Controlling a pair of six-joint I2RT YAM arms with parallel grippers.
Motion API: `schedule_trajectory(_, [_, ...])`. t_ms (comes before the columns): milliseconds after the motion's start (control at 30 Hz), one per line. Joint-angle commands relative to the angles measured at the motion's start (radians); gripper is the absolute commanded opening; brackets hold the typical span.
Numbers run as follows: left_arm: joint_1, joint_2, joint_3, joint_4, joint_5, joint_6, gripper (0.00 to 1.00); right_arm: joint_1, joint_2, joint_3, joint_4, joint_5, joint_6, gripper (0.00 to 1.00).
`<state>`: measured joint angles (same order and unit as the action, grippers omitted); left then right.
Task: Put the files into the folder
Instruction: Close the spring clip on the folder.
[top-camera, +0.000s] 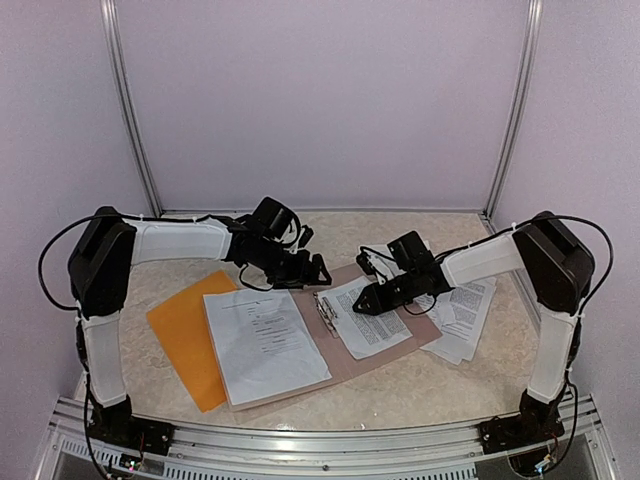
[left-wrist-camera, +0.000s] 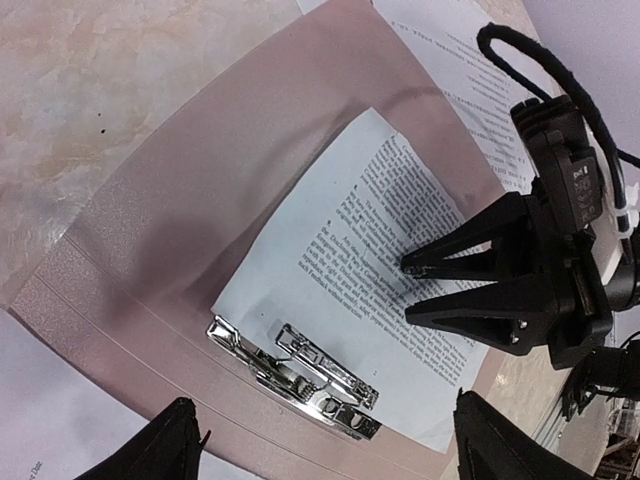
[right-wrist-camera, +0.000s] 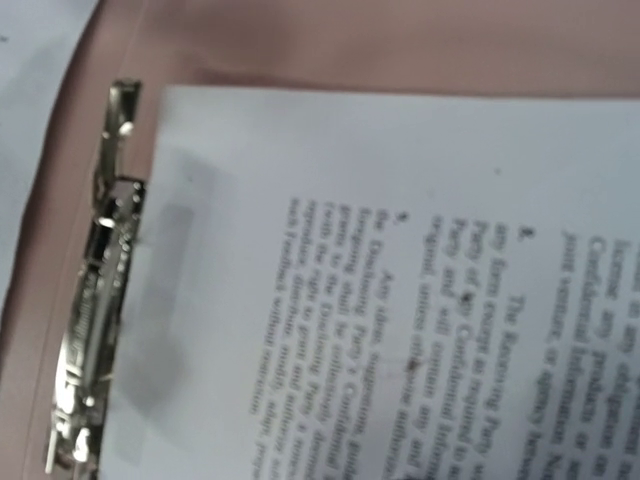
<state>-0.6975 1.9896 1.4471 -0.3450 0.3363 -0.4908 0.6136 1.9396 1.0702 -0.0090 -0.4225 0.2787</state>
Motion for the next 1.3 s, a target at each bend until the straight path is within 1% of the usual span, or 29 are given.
schedule_trajectory(0, [0.004, 0.055, 0.051, -0.009, 0.029, -0.004, 0.82, 0.012, 0.028, -0.017, 0.006, 0.003, 0.000, 0.31])
schedule_trajectory(100, [0.007, 0.090, 0.078, -0.020, 0.032, 0.001, 0.77, 0.011, 0.027, -0.020, 0.006, 0.004, 0.000, 0.31])
schedule_trajectory(167, [0.010, 0.114, 0.089, -0.025, 0.030, 0.003, 0.76, 0.012, 0.027, -0.017, 0.006, 0.002, 0.000, 0.31])
schedule_trajectory(467, [0.024, 0.188, 0.132, -0.036, 0.038, 0.004, 0.76, 0.011, 0.043, -0.001, 0.003, 0.001, -0.010, 0.31])
schedule_trajectory(667, [0.024, 0.233, 0.156, -0.028, 0.085, 0.000, 0.76, 0.011, 0.045, 0.006, 0.001, 0.000, -0.007, 0.31])
schedule_trajectory(933, [0.024, 0.226, 0.153, -0.015, 0.110, 0.001, 0.75, 0.011, 0.047, 0.010, -0.012, 0.004, -0.012, 0.31])
schedule_trajectory(1100, [0.024, 0.221, 0.146, 0.005, 0.159, 0.003, 0.72, 0.011, 0.047, 0.011, -0.011, 0.005, -0.011, 0.30])
schedule_trajectory(1267, [0.024, 0.206, 0.130, 0.035, 0.193, 0.004, 0.71, 0.011, 0.047, 0.009, -0.013, 0.003, -0.010, 0.30])
